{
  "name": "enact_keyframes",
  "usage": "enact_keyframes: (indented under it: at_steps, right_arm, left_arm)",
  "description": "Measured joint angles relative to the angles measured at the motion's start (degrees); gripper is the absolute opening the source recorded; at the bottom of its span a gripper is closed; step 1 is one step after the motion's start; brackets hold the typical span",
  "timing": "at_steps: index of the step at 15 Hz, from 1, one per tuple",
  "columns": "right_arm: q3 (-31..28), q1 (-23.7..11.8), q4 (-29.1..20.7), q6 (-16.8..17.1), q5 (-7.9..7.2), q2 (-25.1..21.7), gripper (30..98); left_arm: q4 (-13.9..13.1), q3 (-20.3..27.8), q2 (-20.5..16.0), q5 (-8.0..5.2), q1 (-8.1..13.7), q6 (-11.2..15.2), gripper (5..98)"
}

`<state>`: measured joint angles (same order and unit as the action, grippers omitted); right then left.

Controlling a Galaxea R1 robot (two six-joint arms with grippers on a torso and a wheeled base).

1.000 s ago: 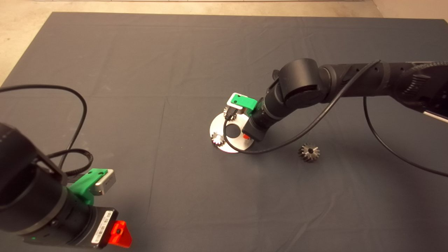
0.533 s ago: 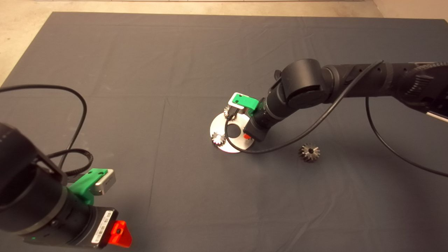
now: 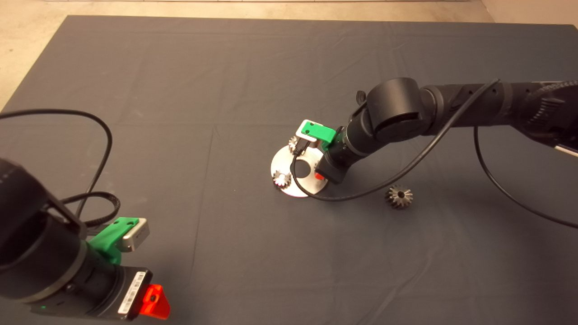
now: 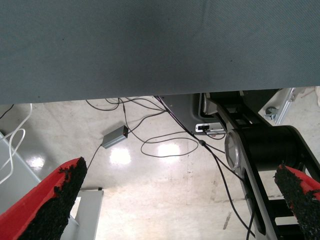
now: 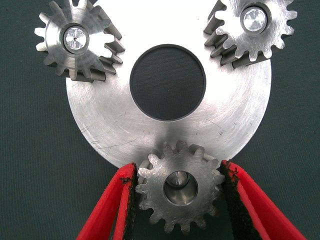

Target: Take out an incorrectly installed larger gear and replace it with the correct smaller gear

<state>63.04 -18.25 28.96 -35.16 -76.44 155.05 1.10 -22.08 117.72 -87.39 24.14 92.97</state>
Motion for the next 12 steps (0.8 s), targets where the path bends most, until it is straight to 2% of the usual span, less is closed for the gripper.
enact_keyframes:
  at_steps: [12]
  right_arm:
    - [-0.1,0.2,0.0,0.0,0.64,-0.7,39.3]
  left_arm:
    - [0.0,0.0,0.0,0.0,0.0,0.0,97.6]
